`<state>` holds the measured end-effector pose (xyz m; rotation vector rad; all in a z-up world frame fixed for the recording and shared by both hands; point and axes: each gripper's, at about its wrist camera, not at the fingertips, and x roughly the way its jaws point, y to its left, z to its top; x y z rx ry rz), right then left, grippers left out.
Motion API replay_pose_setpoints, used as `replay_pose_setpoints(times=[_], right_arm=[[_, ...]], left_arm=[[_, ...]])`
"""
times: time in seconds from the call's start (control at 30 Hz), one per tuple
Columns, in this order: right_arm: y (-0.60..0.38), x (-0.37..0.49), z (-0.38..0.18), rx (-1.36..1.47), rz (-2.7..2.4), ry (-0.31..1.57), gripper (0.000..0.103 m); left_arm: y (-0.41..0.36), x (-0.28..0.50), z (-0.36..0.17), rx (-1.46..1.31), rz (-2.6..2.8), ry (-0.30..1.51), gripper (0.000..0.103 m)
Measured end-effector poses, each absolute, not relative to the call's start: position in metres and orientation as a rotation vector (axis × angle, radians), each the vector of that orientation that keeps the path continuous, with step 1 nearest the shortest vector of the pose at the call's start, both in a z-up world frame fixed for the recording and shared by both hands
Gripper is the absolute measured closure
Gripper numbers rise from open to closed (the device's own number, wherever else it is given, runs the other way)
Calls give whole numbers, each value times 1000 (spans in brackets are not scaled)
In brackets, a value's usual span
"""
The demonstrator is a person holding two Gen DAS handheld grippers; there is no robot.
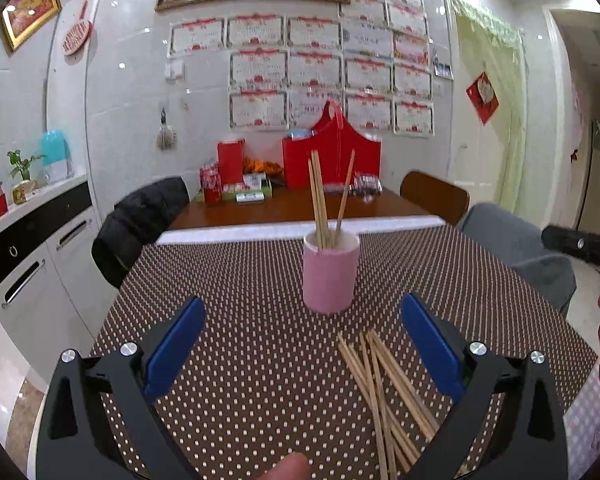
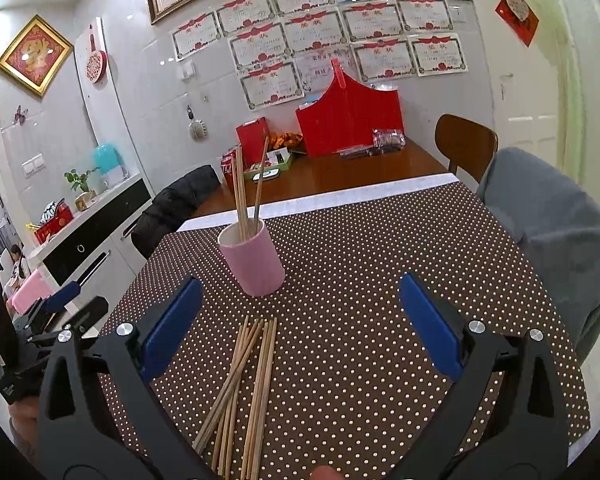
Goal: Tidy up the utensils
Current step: 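Move both open tools back down toward the remaining chopstick pile, then close the right tool on a chopstick while the left tool closes on another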
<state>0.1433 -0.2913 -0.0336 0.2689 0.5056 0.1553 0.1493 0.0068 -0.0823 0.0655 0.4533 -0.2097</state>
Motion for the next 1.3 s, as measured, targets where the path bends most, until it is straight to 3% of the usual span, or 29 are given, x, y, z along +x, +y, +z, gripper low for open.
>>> replay_pose_setpoints(times=[0.53, 1.23, 1.3], right_arm=[[-291, 153, -86, 262, 147, 669, 6], [-295, 165, -114, 277, 170, 754, 6], [-292, 165, -117, 277, 189, 766, 6]], left_arm=[[-26, 187, -190, 185, -311, 870, 6], [-42, 211, -224, 216, -318, 971, 6], [-45, 211, -222, 199, -345, 971, 11]])
